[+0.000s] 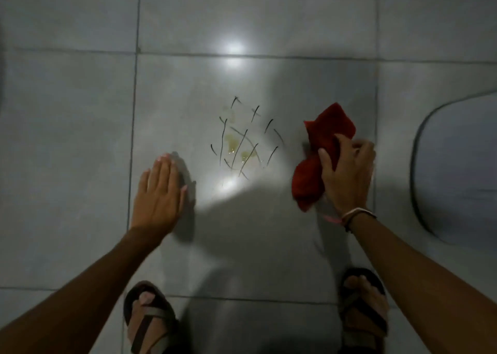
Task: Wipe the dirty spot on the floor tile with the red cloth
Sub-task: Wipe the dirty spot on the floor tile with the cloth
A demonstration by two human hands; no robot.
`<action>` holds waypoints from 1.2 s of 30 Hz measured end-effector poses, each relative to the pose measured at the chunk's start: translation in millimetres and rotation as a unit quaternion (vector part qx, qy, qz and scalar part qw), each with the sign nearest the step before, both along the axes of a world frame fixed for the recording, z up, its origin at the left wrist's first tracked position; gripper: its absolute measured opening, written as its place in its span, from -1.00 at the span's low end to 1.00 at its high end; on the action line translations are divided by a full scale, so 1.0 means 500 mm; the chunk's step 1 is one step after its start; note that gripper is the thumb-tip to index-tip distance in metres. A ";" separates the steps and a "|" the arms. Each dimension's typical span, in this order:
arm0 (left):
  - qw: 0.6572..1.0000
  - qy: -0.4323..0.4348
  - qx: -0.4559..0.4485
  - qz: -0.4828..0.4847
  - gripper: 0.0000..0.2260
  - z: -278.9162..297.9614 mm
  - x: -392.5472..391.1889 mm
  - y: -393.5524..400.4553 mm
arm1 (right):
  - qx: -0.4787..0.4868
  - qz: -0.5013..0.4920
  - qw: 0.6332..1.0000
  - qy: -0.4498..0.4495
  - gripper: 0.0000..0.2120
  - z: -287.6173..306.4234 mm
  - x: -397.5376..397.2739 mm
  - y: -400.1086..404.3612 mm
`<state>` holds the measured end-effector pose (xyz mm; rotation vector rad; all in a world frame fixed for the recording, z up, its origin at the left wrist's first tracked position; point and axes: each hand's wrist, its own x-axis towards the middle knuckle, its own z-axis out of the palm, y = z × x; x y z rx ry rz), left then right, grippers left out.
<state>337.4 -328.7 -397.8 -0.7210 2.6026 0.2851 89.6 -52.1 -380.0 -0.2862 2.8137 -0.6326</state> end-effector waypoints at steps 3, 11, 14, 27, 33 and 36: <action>0.999 0.026 -0.019 -0.002 -0.31 -0.103 0.014 -0.048 | 0.068 0.093 0.993 0.034 -0.48 -0.114 0.016 -0.017; 0.987 0.147 -0.061 0.015 -0.37 -0.196 0.039 -0.079 | 0.001 0.152 0.986 0.074 -0.41 -0.191 -0.116 -0.336; 0.986 0.154 -0.071 0.007 -0.38 -0.201 0.040 -0.074 | -0.026 0.302 0.949 0.088 -0.42 -0.186 -0.020 -0.443; 0.982 0.171 -0.085 -0.003 -0.40 -0.201 0.043 -0.078 | 0.057 0.198 0.977 0.051 -0.32 -0.139 -0.036 -0.127; 0.977 0.192 -0.088 -0.008 -0.42 -0.200 0.042 -0.077 | 0.003 0.408 0.905 0.124 -0.38 -0.191 0.105 -0.369; 0.977 0.195 -0.089 -0.007 -0.42 -0.203 0.045 -0.079 | 0.021 0.538 0.837 0.096 -0.36 -0.194 0.193 -0.177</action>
